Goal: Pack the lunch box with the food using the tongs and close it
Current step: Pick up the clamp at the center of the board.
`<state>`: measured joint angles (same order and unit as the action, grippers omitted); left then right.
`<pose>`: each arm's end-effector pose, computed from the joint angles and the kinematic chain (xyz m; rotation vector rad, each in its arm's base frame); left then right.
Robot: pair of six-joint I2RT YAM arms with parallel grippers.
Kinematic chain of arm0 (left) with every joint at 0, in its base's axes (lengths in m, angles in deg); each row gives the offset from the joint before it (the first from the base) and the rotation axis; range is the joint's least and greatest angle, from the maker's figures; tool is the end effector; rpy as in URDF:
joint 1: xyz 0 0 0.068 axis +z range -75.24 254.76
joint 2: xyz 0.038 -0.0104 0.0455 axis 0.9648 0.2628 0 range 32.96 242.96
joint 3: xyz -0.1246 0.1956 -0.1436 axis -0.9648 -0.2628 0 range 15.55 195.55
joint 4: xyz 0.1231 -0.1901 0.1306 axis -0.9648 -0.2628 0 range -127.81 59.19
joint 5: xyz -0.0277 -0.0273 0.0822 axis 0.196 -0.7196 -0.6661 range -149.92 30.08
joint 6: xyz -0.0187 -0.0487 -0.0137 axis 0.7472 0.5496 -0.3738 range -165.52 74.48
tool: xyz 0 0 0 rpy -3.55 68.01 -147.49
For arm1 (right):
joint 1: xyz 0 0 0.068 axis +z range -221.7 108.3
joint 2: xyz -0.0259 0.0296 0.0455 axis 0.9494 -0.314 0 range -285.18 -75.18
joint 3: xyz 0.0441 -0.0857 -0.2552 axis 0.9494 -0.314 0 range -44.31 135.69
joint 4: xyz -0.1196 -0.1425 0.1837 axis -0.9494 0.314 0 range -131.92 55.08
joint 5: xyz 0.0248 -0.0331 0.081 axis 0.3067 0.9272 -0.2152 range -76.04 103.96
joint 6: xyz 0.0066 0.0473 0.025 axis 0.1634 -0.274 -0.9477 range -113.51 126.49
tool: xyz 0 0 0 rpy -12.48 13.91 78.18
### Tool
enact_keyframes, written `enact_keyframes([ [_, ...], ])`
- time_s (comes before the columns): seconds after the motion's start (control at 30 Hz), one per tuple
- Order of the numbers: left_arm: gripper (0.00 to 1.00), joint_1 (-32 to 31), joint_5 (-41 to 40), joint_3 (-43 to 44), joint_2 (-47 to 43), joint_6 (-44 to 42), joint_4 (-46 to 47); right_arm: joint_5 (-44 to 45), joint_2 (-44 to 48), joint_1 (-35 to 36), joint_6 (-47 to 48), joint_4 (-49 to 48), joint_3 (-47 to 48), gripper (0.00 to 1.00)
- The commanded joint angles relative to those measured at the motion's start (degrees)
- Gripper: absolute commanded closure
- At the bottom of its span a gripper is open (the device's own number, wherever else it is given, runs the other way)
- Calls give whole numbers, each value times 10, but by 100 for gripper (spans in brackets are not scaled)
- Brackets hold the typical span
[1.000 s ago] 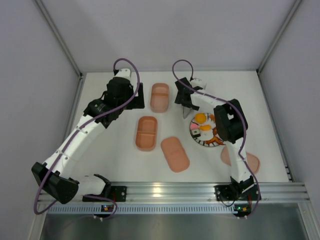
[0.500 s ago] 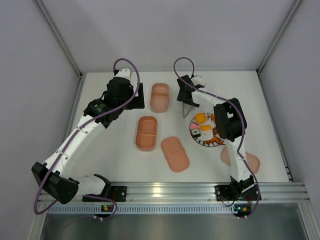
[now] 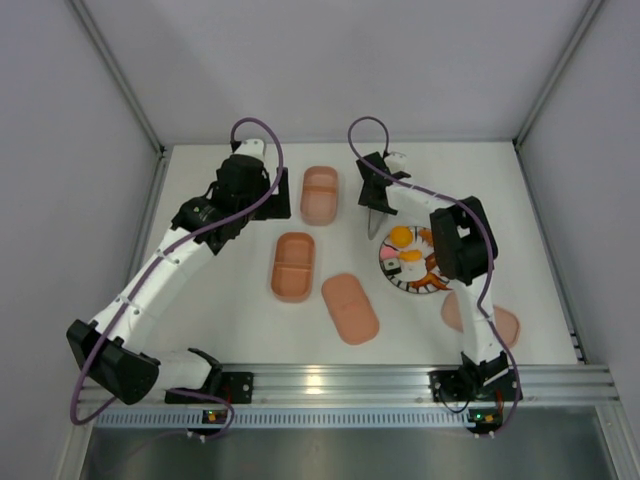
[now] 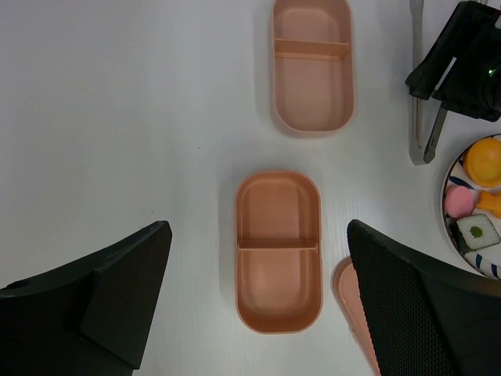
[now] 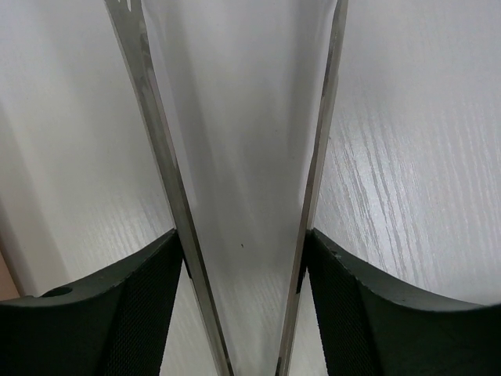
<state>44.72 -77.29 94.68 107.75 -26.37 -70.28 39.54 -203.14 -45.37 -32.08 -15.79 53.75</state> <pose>0.2467 -0.1304 0.3845 0.0342 2.1565 -0.1661 0.4406 0.2009 0.1636 0.4232 2.3795 -0.0668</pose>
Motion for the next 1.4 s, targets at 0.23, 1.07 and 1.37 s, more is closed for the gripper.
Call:
enact_keyframes([
  [0.23,1,2,8,-1,-4,-1,8,-32,25,-4,25,21,-13,32],
  [1.07,1,3,15,-10,-14,4,2,-24,17,18,11,36,-52,20],
  [1.37,1,3,14,-12,-15,5,2,-46,8,22,26,12,-55,29],
])
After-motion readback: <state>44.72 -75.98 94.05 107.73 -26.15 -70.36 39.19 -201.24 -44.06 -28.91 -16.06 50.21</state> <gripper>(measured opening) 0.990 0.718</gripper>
